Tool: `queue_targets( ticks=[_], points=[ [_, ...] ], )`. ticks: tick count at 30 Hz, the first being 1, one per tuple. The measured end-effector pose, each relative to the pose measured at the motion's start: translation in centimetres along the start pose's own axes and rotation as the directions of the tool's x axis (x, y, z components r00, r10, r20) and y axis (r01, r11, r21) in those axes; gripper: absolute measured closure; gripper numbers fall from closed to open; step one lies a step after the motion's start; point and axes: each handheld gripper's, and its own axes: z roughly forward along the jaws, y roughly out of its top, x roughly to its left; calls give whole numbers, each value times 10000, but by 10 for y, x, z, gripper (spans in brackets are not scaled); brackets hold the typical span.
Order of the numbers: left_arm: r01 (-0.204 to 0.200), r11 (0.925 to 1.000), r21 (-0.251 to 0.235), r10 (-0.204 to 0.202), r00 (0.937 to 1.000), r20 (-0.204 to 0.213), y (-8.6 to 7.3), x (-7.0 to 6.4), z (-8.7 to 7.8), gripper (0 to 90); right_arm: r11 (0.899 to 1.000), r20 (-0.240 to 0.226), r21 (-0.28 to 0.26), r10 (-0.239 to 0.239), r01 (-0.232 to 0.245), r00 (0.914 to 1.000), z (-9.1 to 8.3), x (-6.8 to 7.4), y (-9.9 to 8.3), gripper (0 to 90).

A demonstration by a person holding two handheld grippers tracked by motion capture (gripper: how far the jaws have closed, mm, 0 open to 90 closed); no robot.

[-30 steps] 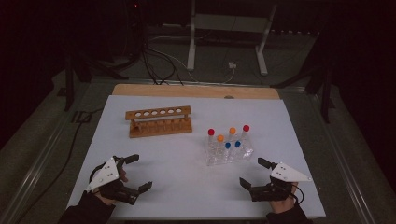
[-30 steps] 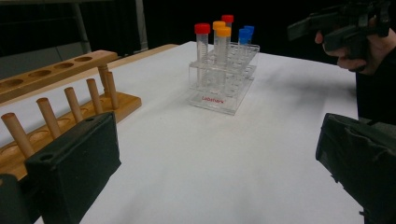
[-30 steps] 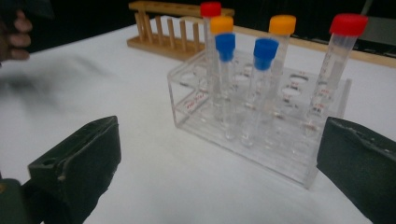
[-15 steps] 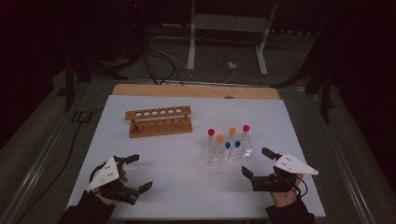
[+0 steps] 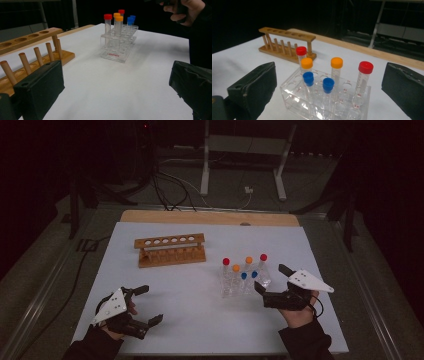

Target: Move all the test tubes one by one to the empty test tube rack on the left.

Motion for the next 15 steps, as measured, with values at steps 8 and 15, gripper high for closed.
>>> queue_targets(
  ticks=[8, 15],
  points=[
    [7, 10000, -16, -6, 10000, 33, 0, 0, 0, 5, 9989, 47, 395, 249, -250, 9997, 15, 2, -4, 35],
    [1, 10000, -29, -1, 10000, 91, 0, -1, 0, 5, 9967, 351, 752, 285, -310, 9990, 23, 2, -12, 92]
  ],
)
